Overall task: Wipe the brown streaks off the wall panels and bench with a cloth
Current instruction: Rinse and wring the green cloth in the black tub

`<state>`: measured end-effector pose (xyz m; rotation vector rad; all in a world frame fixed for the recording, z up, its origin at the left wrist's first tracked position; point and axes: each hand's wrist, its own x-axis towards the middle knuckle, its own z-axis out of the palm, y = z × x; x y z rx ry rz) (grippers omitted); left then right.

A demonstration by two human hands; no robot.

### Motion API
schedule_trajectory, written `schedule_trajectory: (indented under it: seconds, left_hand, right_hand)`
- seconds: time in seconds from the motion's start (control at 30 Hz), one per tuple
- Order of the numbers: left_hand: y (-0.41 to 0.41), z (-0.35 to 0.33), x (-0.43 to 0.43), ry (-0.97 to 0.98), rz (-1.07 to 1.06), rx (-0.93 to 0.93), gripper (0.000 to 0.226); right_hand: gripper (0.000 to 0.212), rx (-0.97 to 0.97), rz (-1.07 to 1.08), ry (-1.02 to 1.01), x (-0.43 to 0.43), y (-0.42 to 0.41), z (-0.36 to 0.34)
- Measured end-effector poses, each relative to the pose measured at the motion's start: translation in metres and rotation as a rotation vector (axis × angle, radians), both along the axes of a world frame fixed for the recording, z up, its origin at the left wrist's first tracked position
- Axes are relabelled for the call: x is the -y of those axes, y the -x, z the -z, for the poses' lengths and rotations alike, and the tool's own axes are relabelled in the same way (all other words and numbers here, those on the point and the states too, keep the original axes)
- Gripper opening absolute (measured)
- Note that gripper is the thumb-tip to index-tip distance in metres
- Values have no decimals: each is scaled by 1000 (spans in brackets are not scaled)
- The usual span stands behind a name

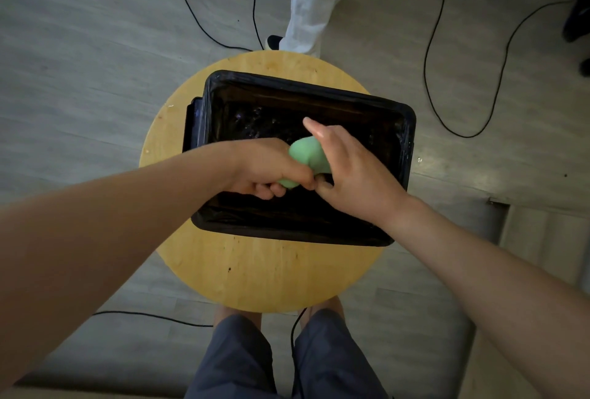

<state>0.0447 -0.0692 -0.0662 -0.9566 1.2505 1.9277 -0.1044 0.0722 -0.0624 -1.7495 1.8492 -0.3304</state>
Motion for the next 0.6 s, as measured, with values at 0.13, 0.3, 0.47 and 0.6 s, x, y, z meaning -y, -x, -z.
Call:
schedule_trajectory:
  seconds: [0.13, 0.3, 0.47, 0.6]
  left_hand:
    - [-3, -10, 8, -376, -11, 11, 20]
    - [0, -28, 9, -387, 124, -78, 29]
    - [3, -29, -2, 71, 503, 35, 43]
    - [12, -22, -11, 553, 789, 15, 36]
  right_hand:
    - [88, -15, -67, 79, -1, -4, 4]
    - [55, -226, 33, 206, 7, -9, -5]
    - [27, -367, -94, 80, 5, -15, -4]
    - [25, -426, -82, -110, 7, -27, -5]
